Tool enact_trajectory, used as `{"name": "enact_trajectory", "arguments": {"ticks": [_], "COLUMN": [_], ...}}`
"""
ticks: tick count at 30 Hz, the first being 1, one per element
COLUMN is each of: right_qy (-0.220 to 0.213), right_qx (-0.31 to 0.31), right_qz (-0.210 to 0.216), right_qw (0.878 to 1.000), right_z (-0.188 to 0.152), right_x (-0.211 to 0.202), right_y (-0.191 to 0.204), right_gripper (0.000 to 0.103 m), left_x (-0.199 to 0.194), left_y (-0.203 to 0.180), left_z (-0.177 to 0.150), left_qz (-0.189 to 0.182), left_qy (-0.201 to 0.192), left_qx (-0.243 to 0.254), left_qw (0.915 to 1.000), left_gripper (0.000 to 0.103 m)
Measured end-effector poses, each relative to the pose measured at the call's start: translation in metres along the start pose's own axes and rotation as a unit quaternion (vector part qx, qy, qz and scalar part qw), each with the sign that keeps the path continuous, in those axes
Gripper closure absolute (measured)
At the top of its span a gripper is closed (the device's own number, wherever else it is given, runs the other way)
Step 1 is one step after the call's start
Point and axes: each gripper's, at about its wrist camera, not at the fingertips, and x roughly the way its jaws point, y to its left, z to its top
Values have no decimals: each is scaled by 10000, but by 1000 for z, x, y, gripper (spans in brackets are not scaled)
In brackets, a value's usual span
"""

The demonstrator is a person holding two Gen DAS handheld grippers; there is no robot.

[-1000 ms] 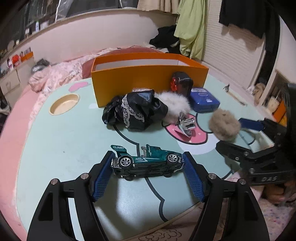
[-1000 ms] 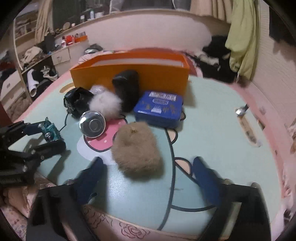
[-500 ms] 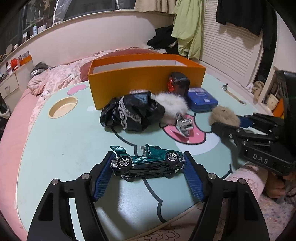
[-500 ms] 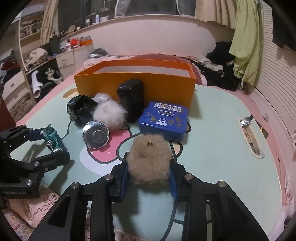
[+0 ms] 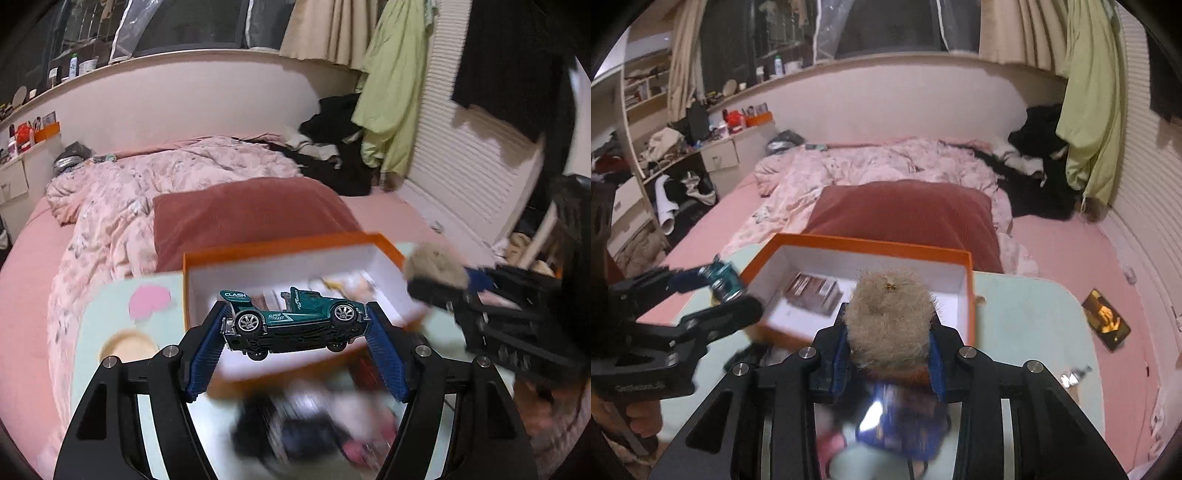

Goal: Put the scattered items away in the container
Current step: 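Drop the green car into the orange box with left tool while right tool drops the beige pompom in, then grasp the black lace bag with the left tool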

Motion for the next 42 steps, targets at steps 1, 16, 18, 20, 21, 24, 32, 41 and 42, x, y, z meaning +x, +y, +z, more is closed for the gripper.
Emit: {"name": "enact_trajectory", "arguments": {"ticks": [1,16,18,20,21,24,32,41,42], "right_qy": [84,-211,-246,-204,-146,70,645,694,691], "right_qx": [45,621,522,424,389,340,120,122,121], "right_qz": [31,181,142,107,117,130,-574,-552,-551], "right_qw": [9999,9977,9982,9988,9991,9993,9962,9960,9960], "right_z": [6,1,-14,-38,-50,-86,-151,-150,-149], "right_x": [12,6,-11,-27,-32,-43,-20,-17,-16], "right_y": [-1,-19,-15,-12,-9,-3,12,8,7], "right_gripper": [68,23,16,16,16,16,2,0,0], "left_x": [11,-3,-18,-31,-35,-37,-13,-16,-16], "left_y": [3,18,14,10,8,2,-20,-22,-22], "left_z": [6,-8,-25,-49,-64,-101,-139,-141,-141], "left_qz": [120,445,320,264,244,225,754,732,729], "left_qy": [35,-215,-167,13,123,483,960,895,894], "left_qx": [-1,-482,-454,-375,-341,-285,97,90,89], "left_qw": [9999,9976,9983,9989,9990,9982,9925,9933,9933], "left_gripper": [30,19,19,17,17,17,0,0,0]}}
